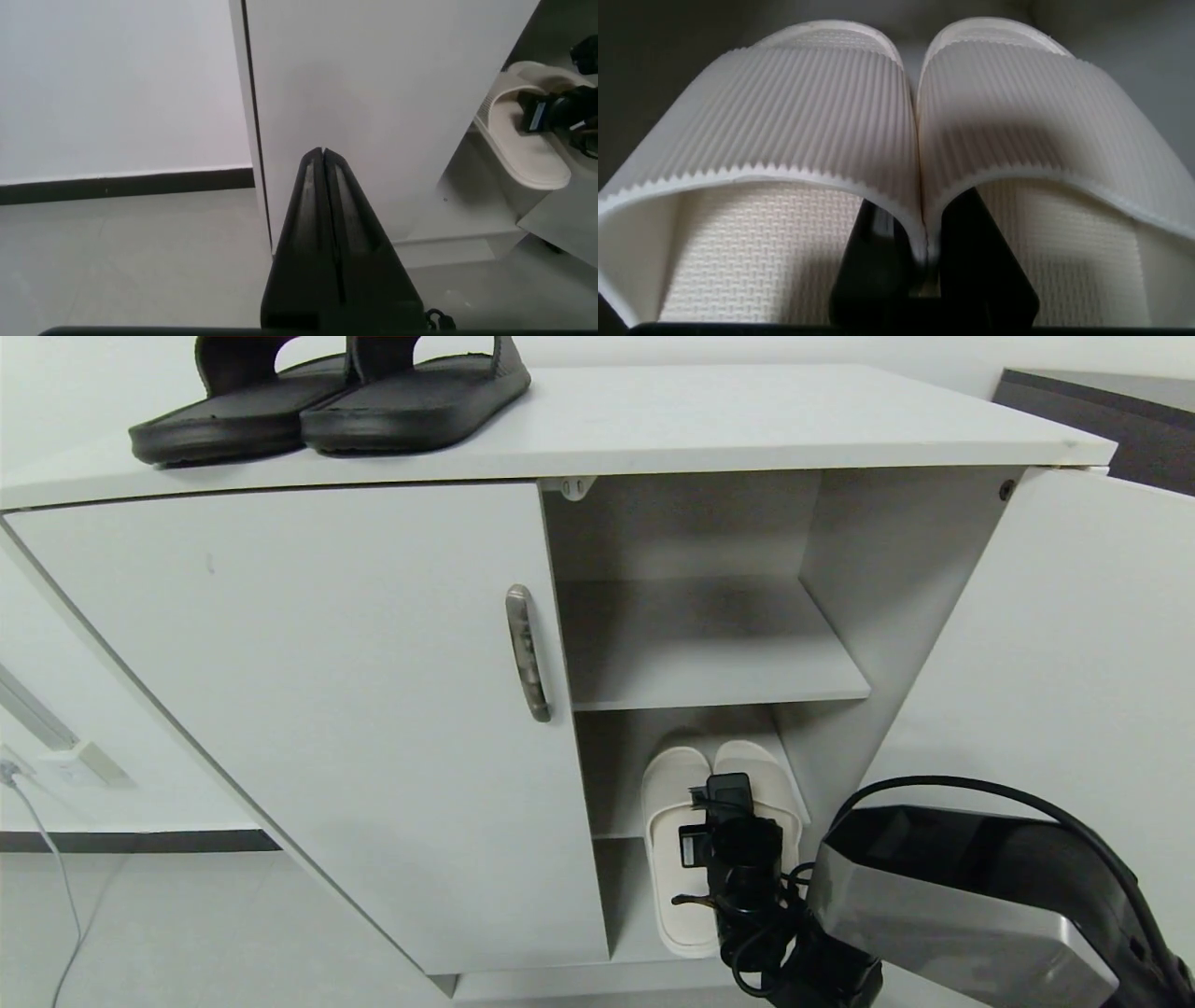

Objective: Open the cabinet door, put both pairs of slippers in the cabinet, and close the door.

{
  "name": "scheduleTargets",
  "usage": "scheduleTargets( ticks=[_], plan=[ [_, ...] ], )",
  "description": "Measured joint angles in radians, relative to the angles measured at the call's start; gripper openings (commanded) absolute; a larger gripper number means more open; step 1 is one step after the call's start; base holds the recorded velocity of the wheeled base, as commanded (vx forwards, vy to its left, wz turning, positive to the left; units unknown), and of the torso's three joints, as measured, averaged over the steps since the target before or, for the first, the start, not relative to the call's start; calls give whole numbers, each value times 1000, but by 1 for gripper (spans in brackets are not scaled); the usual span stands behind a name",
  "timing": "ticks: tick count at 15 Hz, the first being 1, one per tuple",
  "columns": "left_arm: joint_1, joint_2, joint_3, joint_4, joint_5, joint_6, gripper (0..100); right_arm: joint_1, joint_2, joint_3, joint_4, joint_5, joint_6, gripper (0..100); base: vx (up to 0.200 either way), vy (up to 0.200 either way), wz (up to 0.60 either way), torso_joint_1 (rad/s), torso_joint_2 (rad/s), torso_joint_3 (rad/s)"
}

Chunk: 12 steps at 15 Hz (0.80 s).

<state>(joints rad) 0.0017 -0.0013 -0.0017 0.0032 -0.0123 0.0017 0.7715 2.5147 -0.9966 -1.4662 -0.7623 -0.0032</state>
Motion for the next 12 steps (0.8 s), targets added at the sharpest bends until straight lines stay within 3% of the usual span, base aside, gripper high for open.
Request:
scheduleTargets(
  ticks=[5, 12],
  plan=[
    [0, 0, 0, 0, 0, 0, 0, -44, 6, -54, 32, 71, 6, 0, 0, 0, 0, 0, 0, 0],
    [0, 0, 0, 0, 1, 0, 0, -97, 47, -425, 382, 104, 42, 0, 0, 0, 0, 0, 0, 0]
  ],
)
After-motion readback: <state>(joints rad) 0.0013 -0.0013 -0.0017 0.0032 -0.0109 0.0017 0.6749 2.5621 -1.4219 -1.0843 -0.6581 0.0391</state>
